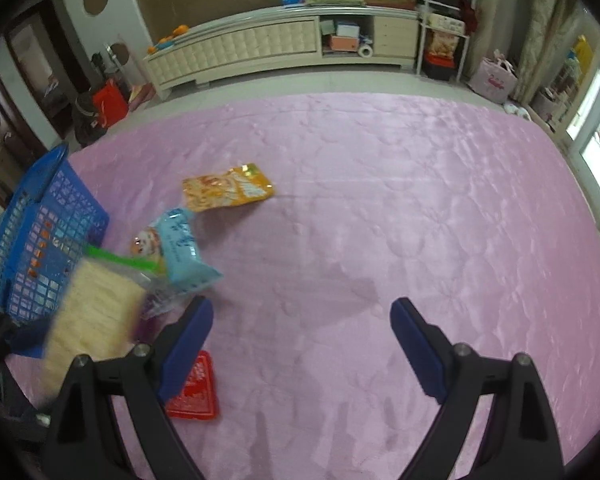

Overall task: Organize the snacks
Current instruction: 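Grasp the saltine cracker pack with the left tool, then carry the cracker pack into the basket with the left tool while the right tool grasps the blue cake pack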

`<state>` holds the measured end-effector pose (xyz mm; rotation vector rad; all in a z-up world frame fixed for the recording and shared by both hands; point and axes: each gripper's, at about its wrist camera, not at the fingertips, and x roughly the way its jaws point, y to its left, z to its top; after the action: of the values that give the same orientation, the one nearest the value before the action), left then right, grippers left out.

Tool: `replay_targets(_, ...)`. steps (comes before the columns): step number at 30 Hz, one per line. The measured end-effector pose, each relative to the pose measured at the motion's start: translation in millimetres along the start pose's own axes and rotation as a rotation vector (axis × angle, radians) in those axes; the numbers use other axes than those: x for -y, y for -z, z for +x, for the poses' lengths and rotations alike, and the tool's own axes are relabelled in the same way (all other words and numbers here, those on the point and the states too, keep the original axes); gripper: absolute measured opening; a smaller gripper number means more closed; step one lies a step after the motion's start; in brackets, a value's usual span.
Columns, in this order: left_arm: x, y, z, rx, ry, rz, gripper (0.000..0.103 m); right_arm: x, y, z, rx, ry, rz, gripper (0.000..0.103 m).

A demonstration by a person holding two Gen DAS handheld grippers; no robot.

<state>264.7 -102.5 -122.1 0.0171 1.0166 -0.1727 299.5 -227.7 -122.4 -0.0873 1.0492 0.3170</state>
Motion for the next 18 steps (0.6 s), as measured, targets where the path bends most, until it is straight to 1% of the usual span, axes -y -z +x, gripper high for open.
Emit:
replay_targets(2,-14,-1,-13,0.030,-0.018,-0.015,0.053,-16,-5,3,-0.001,0.005,-0.036,0.093)
replay_targets(7,-49,1,-36,0.086,-0.066,-0.051,0.053,-52,-14,9,-0.003,-0.035,-0.145,0.093)
replay_targets(10,-70,3,-52,0.133,-0.097,-0.094,0.053,-70,-19,17,-0.015,-0.074,-0.205,0.093)
replay_targets(13,-94,7,-67,0.184,-0.126,-0.153,0.053,-82,-22,37,-0.055,-0.079,-0.254,0.093)
replay_targets(14,-102,9,-72,0.197,-0.147,-0.166,0.053,-85,-23,43,-0.068,-0.089,-0.264,0.093)
replay_targets(16,-114,15,-79,0.204,-0.210,-0.174,0.053,-91,-24,57,-0.104,-0.112,-0.263,0.093)
replay_targets(18,-130,19,-82,0.196,-0.222,-0.202,0.053,-93,-27,69,-0.129,-0.119,-0.245,0.093)
